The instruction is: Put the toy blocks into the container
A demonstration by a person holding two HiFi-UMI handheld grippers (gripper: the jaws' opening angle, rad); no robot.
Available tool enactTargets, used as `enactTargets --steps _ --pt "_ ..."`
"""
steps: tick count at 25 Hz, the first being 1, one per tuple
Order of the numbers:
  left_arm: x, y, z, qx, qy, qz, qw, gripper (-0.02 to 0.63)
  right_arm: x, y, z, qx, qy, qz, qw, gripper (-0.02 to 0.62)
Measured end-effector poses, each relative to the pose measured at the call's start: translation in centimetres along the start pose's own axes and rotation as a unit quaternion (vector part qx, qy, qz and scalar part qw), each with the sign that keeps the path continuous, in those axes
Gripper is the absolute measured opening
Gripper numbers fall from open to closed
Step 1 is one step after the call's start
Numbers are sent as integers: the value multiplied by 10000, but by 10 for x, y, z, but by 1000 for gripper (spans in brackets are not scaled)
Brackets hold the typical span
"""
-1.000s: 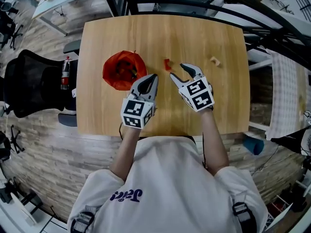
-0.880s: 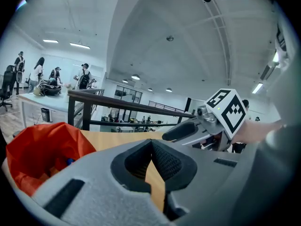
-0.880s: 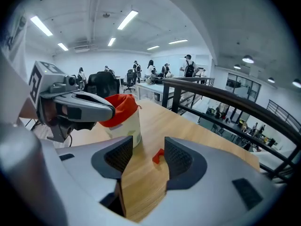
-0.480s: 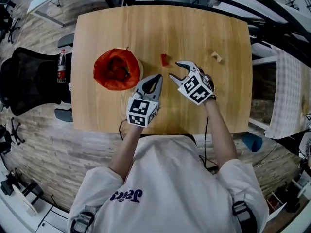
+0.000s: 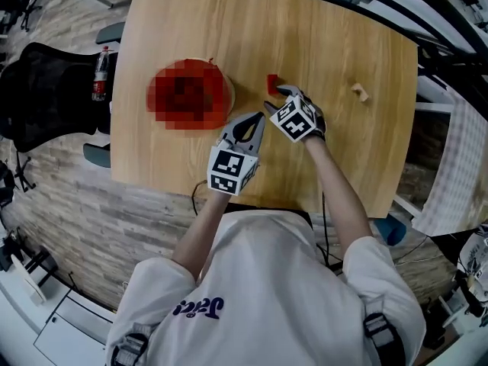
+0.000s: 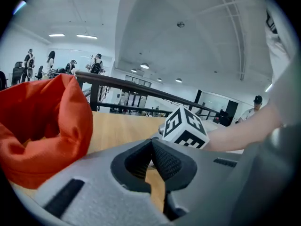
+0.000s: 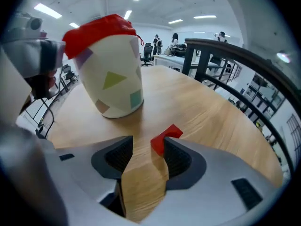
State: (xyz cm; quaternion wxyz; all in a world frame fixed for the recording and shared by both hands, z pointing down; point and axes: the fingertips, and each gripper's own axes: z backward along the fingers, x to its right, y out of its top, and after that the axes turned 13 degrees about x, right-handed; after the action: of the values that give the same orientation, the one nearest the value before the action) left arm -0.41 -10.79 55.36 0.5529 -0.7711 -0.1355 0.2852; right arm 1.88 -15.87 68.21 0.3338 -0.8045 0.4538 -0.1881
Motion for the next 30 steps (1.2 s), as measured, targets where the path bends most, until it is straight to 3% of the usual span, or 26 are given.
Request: enactTargets --steps 7,10,15,22,30 --pt "-7 -7 -1 -15 107 36 9999 11 11 -14 -28 -84 -121 -395 9991 211" --pt "-9 -5 2 -12 129 45 9999 11 13 -14 -30 -54 -201 -366 9991 110" --pt "-6 -4 7 -25 29 17 10000 11 10 -13 -23 0 -273 -395 9988 107" --pt "8 13 17 106 -209 -112 9997 11 4 4 19 292 -578 -507 9966 107" --pt "29 56 39 449 -505 -303 9973 11 -12 44 98 1033 -1039 -790 9860 107"
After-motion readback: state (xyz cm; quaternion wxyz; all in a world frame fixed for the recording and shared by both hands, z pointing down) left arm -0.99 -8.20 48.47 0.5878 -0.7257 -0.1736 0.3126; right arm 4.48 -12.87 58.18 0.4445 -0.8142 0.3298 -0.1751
